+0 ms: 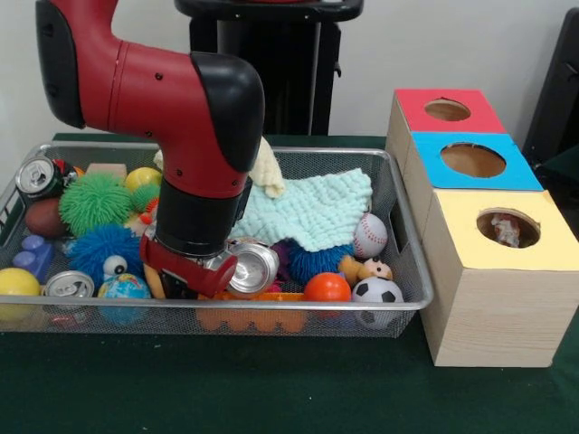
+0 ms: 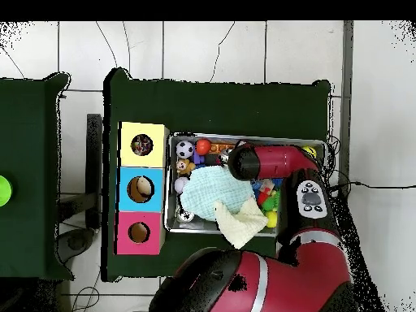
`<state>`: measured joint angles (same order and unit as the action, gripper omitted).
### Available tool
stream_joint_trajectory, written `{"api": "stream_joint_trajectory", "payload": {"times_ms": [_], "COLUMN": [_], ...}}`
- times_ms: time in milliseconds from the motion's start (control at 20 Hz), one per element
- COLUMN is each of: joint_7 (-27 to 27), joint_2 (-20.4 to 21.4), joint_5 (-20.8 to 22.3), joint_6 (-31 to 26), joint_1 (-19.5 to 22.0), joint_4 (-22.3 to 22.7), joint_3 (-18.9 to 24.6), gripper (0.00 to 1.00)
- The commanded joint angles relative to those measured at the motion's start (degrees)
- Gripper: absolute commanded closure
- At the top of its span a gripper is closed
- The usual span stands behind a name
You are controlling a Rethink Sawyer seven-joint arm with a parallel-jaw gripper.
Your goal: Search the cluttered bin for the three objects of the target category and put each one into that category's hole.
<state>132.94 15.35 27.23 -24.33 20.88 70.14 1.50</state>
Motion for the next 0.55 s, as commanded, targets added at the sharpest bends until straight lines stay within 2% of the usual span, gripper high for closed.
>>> {"api": "stream_joint_trajectory", "payload": {"times_ms": [50,550], "joint_7": [-13.7,-13.3], "joint_2": [-4.4,-4.4], "joint_5": [5.3,6.8], "joint_6": [1.2,0.6], "joint_1": [1.5,2.2], "joint_4": [-4.8,-5.0], "joint_3": [9.0,10.5], "gripper": [1.00,1.00]}}
